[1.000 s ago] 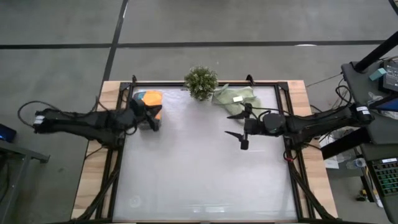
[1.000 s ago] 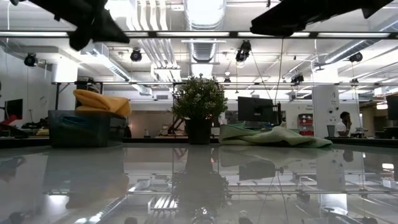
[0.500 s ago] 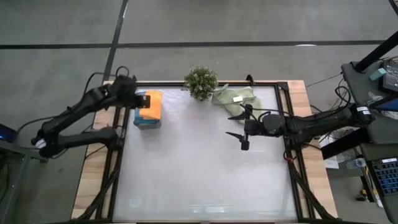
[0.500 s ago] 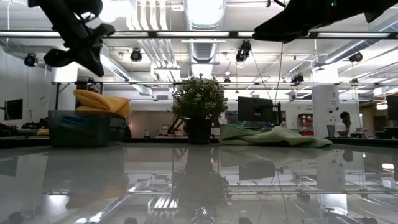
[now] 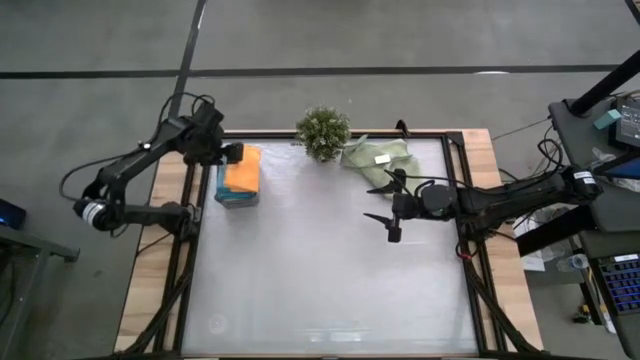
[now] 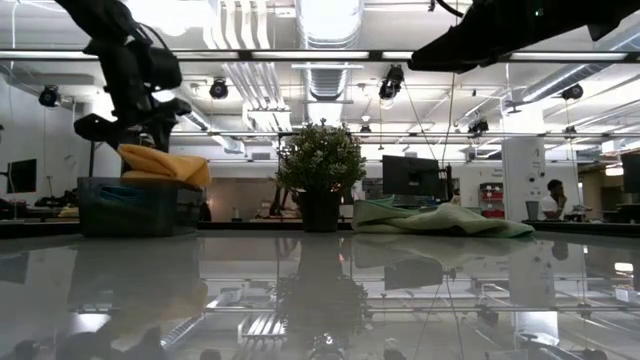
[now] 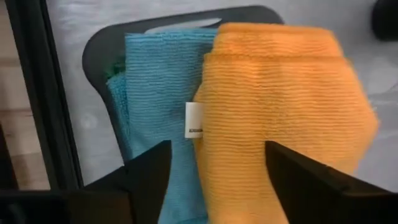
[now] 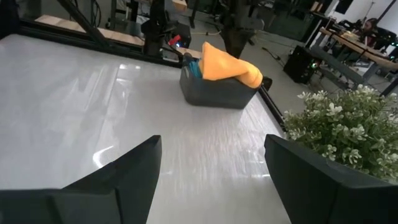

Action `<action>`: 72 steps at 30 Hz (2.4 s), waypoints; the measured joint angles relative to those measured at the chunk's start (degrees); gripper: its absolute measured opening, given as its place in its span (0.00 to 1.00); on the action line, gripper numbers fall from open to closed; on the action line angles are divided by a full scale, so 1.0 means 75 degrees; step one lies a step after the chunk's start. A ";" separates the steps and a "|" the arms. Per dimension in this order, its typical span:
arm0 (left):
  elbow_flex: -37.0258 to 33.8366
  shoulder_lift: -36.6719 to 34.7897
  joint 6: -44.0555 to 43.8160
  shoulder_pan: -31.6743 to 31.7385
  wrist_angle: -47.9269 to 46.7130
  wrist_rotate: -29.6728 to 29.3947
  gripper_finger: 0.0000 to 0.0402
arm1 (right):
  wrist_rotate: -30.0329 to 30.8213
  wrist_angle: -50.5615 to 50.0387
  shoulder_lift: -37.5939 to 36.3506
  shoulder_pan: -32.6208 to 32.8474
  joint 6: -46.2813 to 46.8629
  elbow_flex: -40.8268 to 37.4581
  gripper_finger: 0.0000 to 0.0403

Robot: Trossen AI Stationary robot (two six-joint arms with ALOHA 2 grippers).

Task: Fold microfiber towels
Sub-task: Put the orange microfiber cloth into the black bin

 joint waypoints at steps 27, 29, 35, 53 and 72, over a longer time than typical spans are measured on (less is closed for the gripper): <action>-0.0326 0.0183 0.0687 -0.0099 0.0072 0.1009 0.10 | 0.0023 0.0005 0.0000 -0.0017 -0.0090 0.0003 0.68; -0.0310 0.0052 0.0668 -0.0099 0.0082 0.0906 0.03 | 0.0023 0.0004 0.0000 -0.0017 -0.0087 0.0002 0.68; -0.0321 -0.0298 0.0623 -0.0099 0.0009 0.0478 0.02 | 0.0023 0.0006 0.0000 -0.0017 -0.0087 0.0002 0.68; -0.0391 -0.0326 0.0668 -0.0099 0.0010 -0.0468 0.09 | 0.0023 0.0006 0.0000 -0.0017 -0.0085 0.0003 0.68; 0.0601 -0.1041 0.2386 -0.0958 -0.0191 -0.0900 0.36 | 0.0026 0.0009 0.0000 -0.0017 -0.0061 0.0003 0.68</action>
